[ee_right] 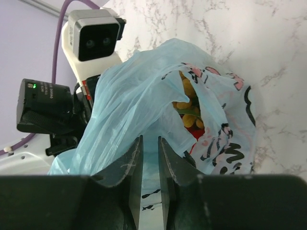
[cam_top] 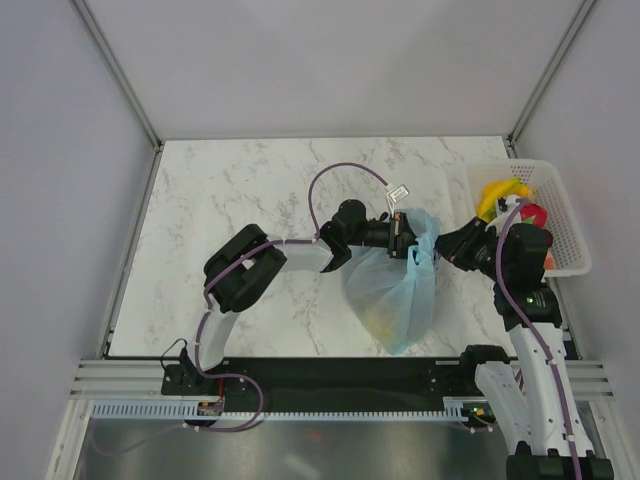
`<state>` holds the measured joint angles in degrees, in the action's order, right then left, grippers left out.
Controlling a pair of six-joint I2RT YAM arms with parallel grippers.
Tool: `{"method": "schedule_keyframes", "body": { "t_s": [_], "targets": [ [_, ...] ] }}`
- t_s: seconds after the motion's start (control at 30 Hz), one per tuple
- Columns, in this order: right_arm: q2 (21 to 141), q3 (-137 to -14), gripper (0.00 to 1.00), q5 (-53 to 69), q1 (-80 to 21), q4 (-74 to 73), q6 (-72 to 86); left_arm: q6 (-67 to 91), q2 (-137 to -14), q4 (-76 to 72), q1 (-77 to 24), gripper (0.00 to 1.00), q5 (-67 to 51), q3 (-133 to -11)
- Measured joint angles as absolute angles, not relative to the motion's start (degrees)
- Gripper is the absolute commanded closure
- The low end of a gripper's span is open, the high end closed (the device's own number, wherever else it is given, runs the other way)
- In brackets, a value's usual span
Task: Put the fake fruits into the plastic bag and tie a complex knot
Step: Tie the plastic bag at the center of the board.
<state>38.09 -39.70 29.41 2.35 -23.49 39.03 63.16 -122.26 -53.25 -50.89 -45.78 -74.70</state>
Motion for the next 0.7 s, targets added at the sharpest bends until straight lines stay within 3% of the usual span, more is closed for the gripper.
{"method": "schedule_keyframes", "body": {
  "t_s": [0.3,0.43,0.7],
  "targets": [
    [37.34,-43.70,0.70,23.03,2.35,-28.47,35.29,63.16,-122.26,-53.23,-50.89,0.98,-45.80,-74.74],
    [36.60,-45.17,0.76,20.34,2.35,-30.83,33.82,63.16,-122.26,-53.23,-50.89,0.98,-45.80,-74.74],
    [33.82,-44.71,0.75,17.67,2.35,-35.29,32.38,63.16,-122.26,-53.23,-50.89,0.98,-45.80,-74.74]
  ]
}}
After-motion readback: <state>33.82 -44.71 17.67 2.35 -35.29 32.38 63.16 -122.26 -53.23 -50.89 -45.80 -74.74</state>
